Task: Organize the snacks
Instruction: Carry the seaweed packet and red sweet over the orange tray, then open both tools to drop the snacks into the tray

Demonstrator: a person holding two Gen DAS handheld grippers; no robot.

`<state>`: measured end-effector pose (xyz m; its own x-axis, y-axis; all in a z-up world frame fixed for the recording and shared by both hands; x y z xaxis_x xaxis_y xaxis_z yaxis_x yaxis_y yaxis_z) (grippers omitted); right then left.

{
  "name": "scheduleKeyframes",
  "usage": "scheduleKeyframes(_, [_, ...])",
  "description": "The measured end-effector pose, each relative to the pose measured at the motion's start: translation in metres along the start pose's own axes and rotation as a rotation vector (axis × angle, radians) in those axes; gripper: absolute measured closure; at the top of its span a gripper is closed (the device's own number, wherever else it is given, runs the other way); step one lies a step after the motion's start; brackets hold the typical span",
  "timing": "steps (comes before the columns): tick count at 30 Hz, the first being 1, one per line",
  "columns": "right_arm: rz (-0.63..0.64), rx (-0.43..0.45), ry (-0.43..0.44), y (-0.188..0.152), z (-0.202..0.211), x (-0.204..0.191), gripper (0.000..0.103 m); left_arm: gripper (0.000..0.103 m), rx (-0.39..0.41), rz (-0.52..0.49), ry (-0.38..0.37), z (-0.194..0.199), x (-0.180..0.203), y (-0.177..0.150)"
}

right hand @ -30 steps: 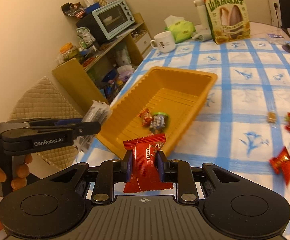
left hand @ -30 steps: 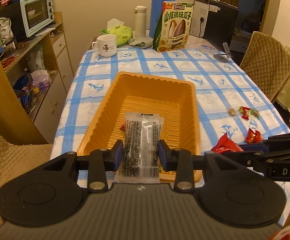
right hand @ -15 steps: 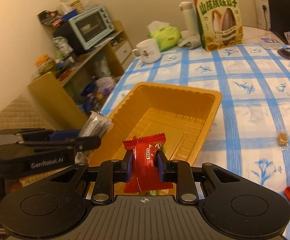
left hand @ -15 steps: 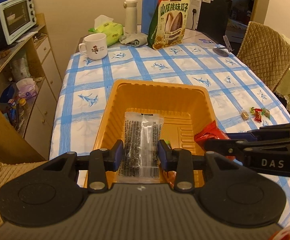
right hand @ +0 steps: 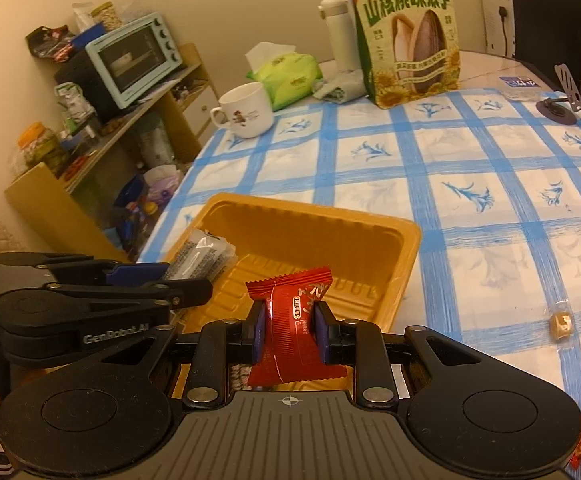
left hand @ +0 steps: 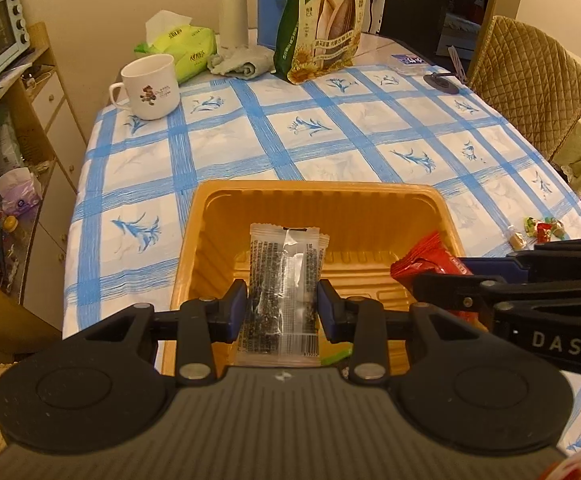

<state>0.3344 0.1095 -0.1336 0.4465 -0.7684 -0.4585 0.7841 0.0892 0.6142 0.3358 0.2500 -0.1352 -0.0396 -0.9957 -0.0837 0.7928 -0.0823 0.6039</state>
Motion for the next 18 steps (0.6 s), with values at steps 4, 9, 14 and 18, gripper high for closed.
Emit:
scheduleKeyframes(4, [-0.017,0.001,-0.009,0.004,-0.003,0.006,0.077,0.069,-0.023,-0.009,-0.007,-0.016,0.003,0.002])
scheduleKeyframes(9, [-0.027,0.0,-0.012,0.007,-0.005,0.01,0.077,0.069,-0.036,-0.016,-0.017,-0.029,0.007,0.001])
scheduleKeyframes(14, [-0.034,0.002,-0.008,0.008,-0.006,0.01,0.077,0.07,-0.031,-0.013,-0.017,-0.029,0.004,0.0])
scheduleKeyframes(18, [-0.038,-0.001,-0.003,0.008,-0.007,0.009,0.077,0.07,-0.033,0.012,-0.016,-0.022,-0.004,-0.003])
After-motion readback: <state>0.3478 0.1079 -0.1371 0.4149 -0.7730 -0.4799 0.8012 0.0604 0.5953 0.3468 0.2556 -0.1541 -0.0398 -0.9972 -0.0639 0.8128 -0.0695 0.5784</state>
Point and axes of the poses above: each gripper's, at about its wrist camera, not at the fingertips, and z roughly against the way its jaws point, x to its right, y to its top, the point moved 7 cm from there along -z, roughly the way its jaws point, and after that the axes turned 7 degrees about y, right-handed, at the moved point
